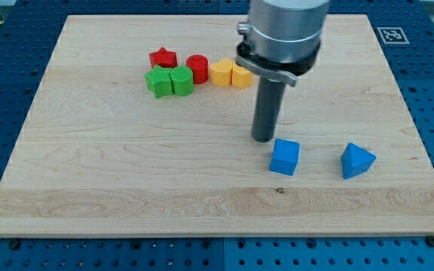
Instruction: Move the blue cube closer to the blue triangle
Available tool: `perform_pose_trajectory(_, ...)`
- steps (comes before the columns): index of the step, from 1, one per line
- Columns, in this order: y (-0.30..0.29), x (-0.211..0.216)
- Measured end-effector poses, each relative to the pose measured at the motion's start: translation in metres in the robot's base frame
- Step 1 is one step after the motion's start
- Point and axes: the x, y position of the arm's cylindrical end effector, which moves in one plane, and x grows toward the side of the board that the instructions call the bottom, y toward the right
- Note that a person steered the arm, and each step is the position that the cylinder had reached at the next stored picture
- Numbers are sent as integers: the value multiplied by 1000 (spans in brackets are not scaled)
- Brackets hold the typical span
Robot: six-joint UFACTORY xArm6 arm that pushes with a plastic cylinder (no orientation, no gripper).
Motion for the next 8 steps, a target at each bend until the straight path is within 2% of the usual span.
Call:
perform_pose_trajectory(1,-20,3)
perform_pose_trajectory(3,-21,45)
perform_pose_trajectory(8,47,49)
